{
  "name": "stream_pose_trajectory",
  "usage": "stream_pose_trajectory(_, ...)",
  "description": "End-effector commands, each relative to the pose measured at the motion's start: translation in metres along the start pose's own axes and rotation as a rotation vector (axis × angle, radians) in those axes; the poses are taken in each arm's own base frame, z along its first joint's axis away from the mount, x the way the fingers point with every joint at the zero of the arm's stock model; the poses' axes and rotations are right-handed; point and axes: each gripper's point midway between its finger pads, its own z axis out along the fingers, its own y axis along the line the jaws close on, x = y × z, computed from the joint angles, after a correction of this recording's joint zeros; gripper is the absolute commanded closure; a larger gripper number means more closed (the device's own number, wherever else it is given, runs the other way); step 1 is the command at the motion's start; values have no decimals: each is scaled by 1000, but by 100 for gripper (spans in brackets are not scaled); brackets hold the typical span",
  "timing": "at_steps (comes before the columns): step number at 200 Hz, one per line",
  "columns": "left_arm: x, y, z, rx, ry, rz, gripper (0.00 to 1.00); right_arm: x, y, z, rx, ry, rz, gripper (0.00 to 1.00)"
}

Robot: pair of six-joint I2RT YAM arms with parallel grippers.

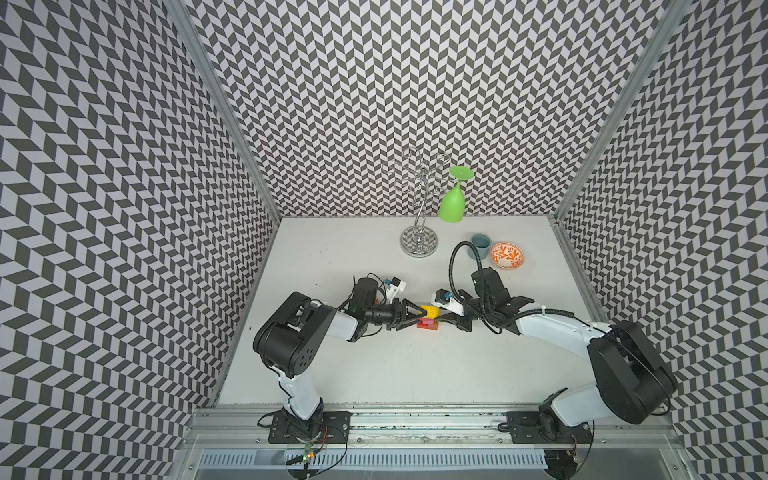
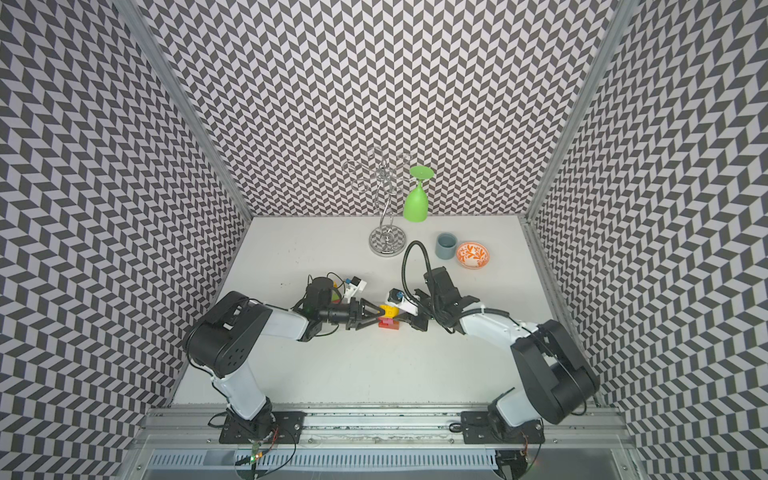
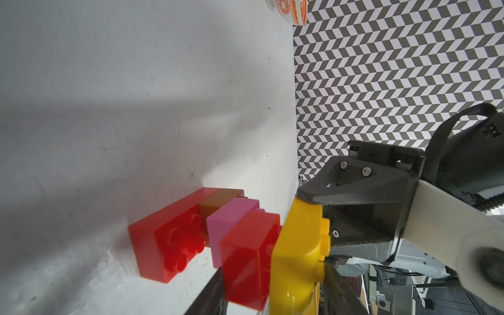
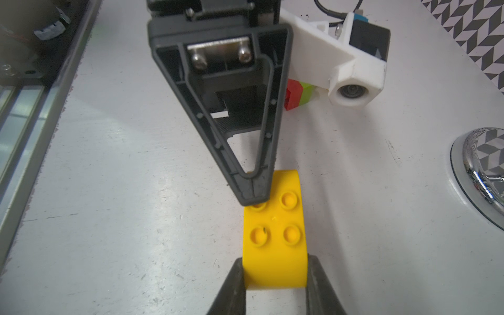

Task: Assemble the letter s with lego
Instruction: Assemble the lego brick with the lego brick.

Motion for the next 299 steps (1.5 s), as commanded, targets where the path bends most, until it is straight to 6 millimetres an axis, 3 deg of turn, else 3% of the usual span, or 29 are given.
stream_pose_trajectory(1, 0, 13, 1, -38, -3, -18, 46, -7, -4, 2, 2, -10, -23, 92)
stream_pose_trajectory(115, 1, 16, 1, -49, 3, -20, 48, -6, -5, 3, 3, -6, -18, 91)
stream_pose_trajectory(186, 0, 15, 0, -56, -1, -16, 48, -8, -5, 2, 6, -12, -11, 80)
stream_pose_trajectory(299, 2, 19, 1, -63, 4, -23, 49, -7, -6, 2, 7, -10, -4, 76)
